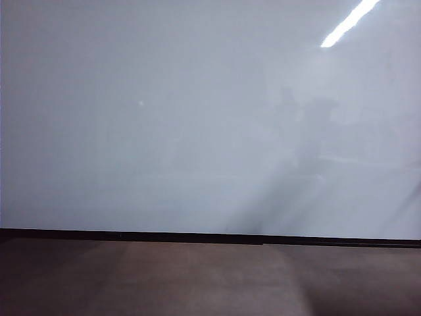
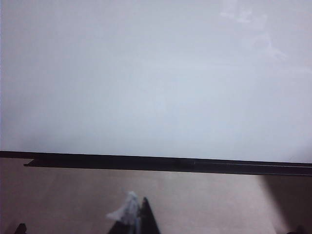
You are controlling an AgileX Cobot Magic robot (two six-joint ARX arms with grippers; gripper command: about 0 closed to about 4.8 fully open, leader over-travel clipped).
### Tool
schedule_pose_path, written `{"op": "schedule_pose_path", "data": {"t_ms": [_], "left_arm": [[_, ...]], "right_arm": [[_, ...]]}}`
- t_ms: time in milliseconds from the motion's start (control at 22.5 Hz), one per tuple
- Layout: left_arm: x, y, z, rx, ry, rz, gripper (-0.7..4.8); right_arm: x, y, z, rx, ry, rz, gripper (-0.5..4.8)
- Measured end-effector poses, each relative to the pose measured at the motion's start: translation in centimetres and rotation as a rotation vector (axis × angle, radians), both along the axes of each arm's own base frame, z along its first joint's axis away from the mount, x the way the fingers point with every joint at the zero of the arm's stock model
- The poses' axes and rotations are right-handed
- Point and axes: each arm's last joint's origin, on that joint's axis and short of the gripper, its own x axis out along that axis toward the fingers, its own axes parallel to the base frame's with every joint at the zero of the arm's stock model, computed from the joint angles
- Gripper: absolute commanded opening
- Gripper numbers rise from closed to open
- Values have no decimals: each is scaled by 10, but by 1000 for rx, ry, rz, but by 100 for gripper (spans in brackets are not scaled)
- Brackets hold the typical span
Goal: Reach to the right to find the marker pen, pick it up, and write the number 17 on the whiteboard.
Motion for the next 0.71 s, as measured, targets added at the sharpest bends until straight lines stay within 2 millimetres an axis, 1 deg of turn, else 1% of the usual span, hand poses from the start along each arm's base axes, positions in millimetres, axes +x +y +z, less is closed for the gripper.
{"op": "schedule_pose_path", "data": {"t_ms": [490,712], "left_arm": [[0,-1,0,0,0,-7,-5],[-2,-14,0,0,0,-145,-5]], "right_arm": [[0,0,0,0,-2,0,-6],[0,0,0,0,-3,0,-6]]}}
